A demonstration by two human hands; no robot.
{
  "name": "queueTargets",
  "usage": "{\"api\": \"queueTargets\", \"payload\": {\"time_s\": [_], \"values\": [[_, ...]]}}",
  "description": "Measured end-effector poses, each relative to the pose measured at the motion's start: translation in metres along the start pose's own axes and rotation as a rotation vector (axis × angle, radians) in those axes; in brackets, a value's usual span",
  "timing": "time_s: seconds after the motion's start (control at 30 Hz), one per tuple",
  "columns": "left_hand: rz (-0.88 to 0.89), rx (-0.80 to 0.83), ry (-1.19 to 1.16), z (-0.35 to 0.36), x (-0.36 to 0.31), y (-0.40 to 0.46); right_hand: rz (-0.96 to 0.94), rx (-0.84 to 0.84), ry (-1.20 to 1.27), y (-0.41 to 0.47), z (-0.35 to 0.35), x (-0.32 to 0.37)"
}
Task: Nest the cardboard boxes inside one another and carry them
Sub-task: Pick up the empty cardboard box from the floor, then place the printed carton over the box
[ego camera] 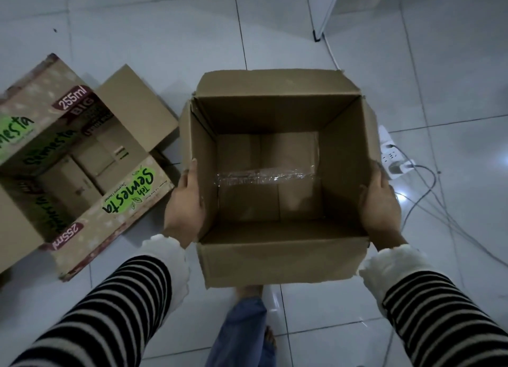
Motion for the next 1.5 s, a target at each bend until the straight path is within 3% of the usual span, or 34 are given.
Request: {"api": "queueTargets", "payload": {"time_s": [0.13,0.23,0.4,0.57,0.8,1.0,1.27,1.5], "values": [[0.037,-0.013,-0.014,-0.019,-0.002,-0.027,-0.031,-0.071,0.009,-0.022,-0.023,0.033],[0.055,-0.028,-0.053,-0.042,0.007,-0.058,-0.088,-0.025,0.032,-0.048,-0.04,0.074],[-0.06,-0.126,-0.101,-0.1,0.051,-0.114,-0.226,0.062,0.096,-0.105,-0.062,0.157],[-0.21,-0.156,-0.11,-0.148,0.136,-0.145,-0.38,0.152,0.049,-0.159,-0.053,0.245],[-0.337,-0.121,-0.116,-0.174,0.267,-0.128,-0.401,0.275,-0.016,-0.203,0.02,0.354],[-0.341,-0.086,-0.152,-0.167,0.364,-0.084,-0.368,0.244,0.019,-0.205,0.095,0.428],[-0.474,-0.073,-0.22,-0.103,0.448,-0.011,-0.47,0.204,-0.133,-0.122,0.21,0.494],[-0.482,-0.109,-0.21,-0.057,0.486,0.015,-0.363,0.183,-0.197,-0.052,0.267,0.512]]}}
Point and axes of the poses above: each hand's wrist, its own y-axis towards the middle knuckle, its own z-axis out of the palm, x = y × z, the point moved 3 cm from there along y, towards the middle knuckle, and after that the axes turned 7 degrees about z, right-handed, at the moved point
